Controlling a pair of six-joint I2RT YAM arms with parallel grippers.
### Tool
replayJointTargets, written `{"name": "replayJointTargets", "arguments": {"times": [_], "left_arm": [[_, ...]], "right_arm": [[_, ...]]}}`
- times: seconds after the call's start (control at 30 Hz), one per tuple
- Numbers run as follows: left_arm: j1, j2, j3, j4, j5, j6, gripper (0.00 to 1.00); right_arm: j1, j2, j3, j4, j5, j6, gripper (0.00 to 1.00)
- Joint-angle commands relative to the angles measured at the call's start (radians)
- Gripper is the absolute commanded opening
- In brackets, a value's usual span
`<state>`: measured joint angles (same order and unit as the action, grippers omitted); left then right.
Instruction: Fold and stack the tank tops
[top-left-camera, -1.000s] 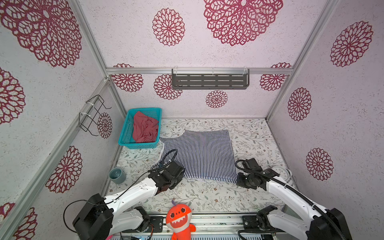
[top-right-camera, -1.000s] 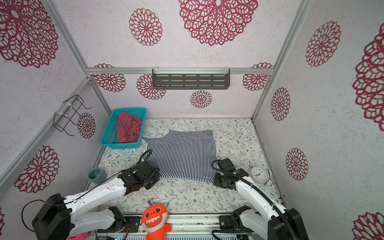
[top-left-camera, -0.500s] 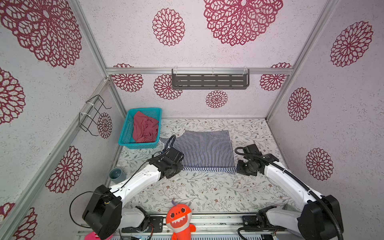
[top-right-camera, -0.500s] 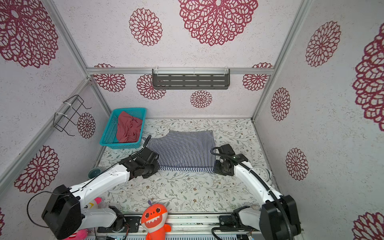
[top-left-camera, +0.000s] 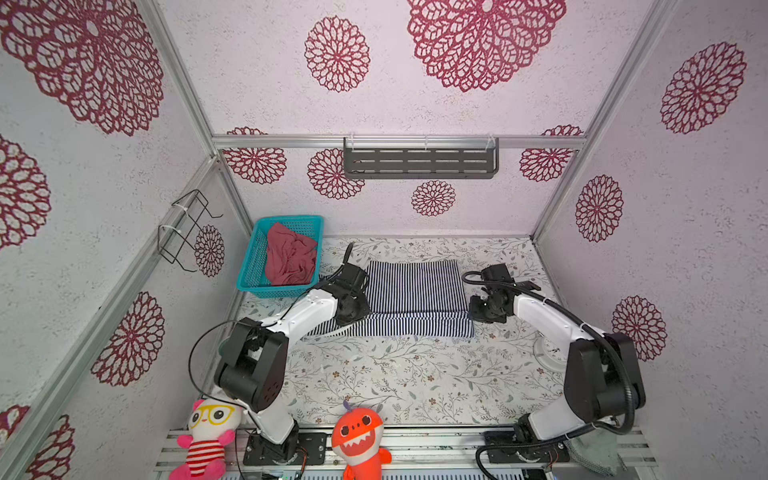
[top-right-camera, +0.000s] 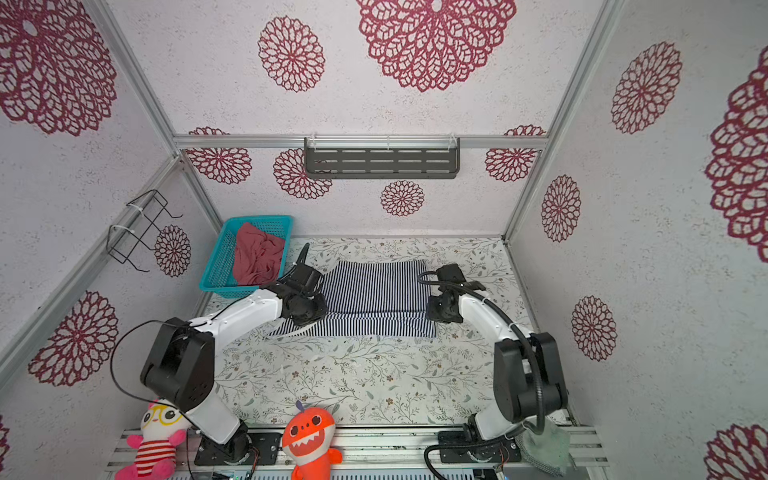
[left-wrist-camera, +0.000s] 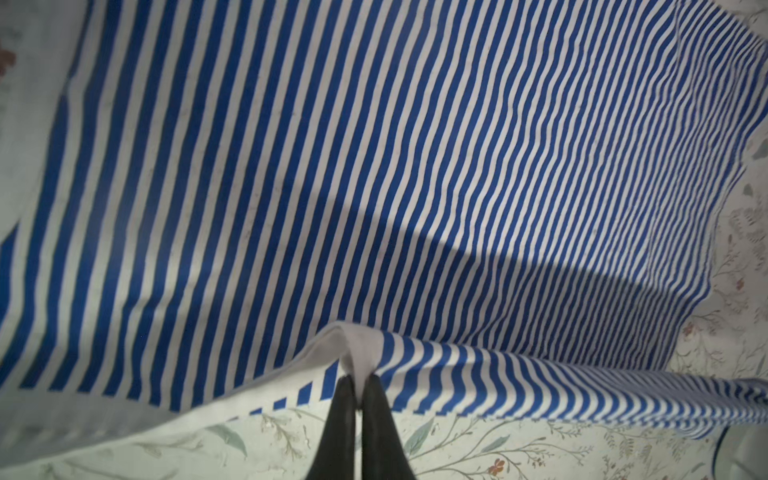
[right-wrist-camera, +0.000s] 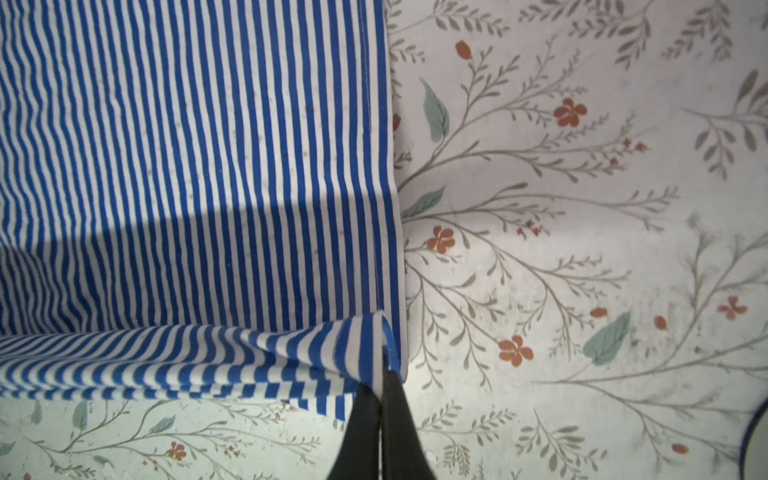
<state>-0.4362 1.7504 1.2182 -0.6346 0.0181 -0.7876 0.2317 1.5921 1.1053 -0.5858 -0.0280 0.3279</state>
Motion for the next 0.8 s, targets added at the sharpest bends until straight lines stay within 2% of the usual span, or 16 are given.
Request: {"name": "replayJointTargets", "arguments": {"times": [0.0,0.07,0.1,0.13,0.17,0.2,0.23,0.33,0.43,0.53,0.7,0.77], "left_arm": [[0.046,0.094,0.094,-0.069,0.007,0.149,0.0],[0.073,0.153,0.162,-0.093,0.02,0.19,0.02],[0.086,0.182,0.209,-0.115,0.03,0.212,0.12],[0.094,0.201,0.253,-0.139,0.022,0.238,0.28],[0.102,0.221,0.285,-0.154,0.012,0.261,0.42],[0.112,0.251,0.326,-0.181,0.004,0.283,0.51],[0.122,0.257,0.364,-0.21,-0.008,0.302,0.55],[0.141,0.224,0.399,-0.258,-0.049,0.334,0.59],[0.144,0.132,0.323,-0.247,-0.059,0.31,0.59],[0.108,0.081,0.258,-0.202,-0.04,0.264,0.54],[0.016,0.165,0.271,-0.077,0.032,0.179,0.5],[0.002,0.203,0.283,-0.053,0.037,0.162,0.5]], "right_arm": [[-0.033,0.077,0.091,0.03,0.046,-0.077,0.0],[-0.048,0.149,0.161,0.027,0.03,-0.099,0.0],[-0.056,0.192,0.211,0.014,0.026,-0.113,0.0],[-0.061,0.229,0.254,0.013,0.029,-0.128,0.09],[-0.065,0.253,0.285,0.012,0.035,-0.138,0.22],[-0.071,0.279,0.328,-0.001,0.041,-0.15,0.36],[-0.077,0.301,0.367,-0.018,0.05,-0.158,0.46],[-0.081,0.299,0.411,-0.053,0.077,-0.174,0.62],[-0.072,0.218,0.321,-0.039,0.056,-0.149,0.63],[-0.031,0.116,0.162,0.011,0.007,-0.09,0.6],[0.051,0.093,-0.002,0.15,-0.062,0.021,0.38],[0.064,0.119,-0.032,0.195,-0.08,0.05,0.35]]}}
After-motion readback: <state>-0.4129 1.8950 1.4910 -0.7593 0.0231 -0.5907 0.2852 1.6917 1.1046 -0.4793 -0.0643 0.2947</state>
